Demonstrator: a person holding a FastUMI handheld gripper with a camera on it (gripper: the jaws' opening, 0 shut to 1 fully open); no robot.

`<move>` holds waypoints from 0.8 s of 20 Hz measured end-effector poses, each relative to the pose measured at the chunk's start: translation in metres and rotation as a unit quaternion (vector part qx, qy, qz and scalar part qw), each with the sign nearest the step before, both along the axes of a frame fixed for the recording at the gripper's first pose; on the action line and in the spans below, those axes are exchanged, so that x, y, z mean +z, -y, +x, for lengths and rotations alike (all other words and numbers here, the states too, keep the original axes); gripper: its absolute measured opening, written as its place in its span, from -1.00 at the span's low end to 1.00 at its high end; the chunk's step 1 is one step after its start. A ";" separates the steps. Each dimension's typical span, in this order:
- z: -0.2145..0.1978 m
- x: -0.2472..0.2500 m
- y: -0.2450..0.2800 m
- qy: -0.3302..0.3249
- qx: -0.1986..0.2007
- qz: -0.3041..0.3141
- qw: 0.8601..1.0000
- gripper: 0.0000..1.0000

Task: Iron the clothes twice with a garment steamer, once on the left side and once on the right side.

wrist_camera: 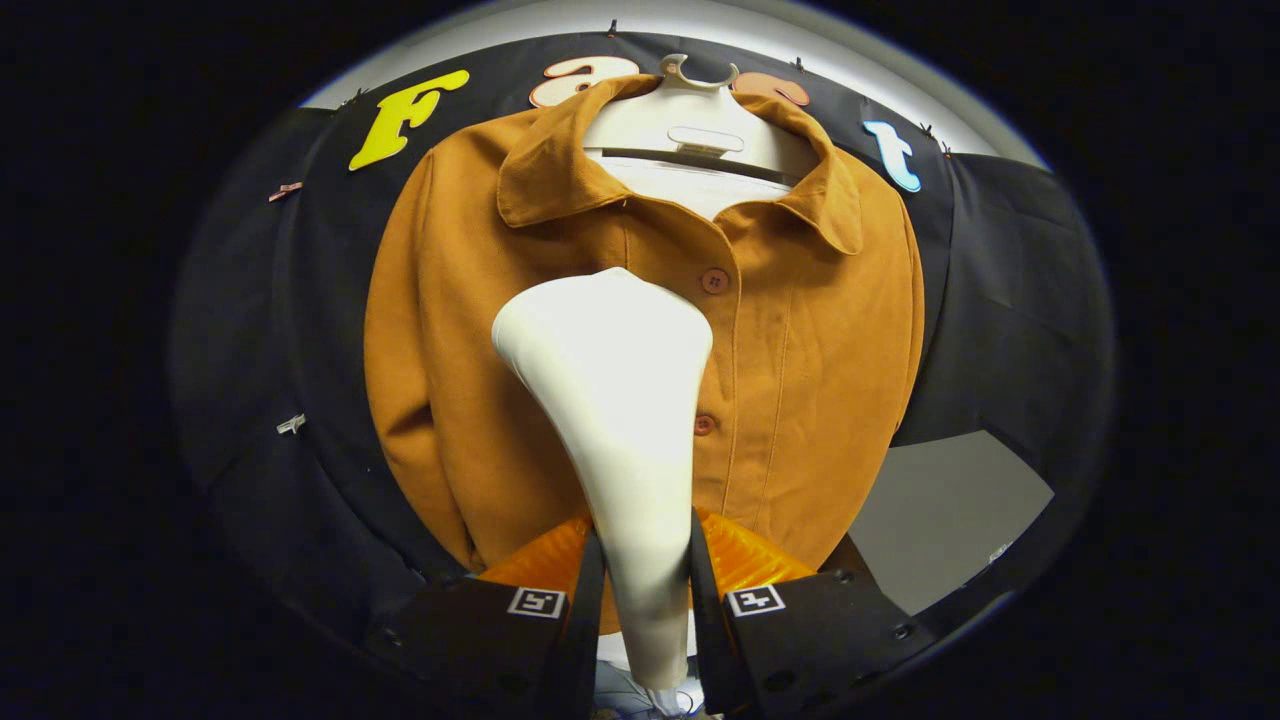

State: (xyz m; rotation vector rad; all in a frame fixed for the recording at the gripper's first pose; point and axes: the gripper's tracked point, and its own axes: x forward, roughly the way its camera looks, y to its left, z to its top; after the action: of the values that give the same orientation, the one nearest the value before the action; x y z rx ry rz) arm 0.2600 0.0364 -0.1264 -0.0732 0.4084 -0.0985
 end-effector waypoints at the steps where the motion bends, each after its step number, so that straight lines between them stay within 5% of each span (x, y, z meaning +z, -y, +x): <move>1: 0.003 -0.003 -0.002 -0.002 -0.002 -0.002 1.000 -0.12; 16: 0.025 -0.067 -0.005 -0.081 -0.011 -0.006 0.997 -0.11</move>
State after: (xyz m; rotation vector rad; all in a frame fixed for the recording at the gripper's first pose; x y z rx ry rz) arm 0.2853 0.0415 -0.1930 -0.0880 0.5699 -0.1165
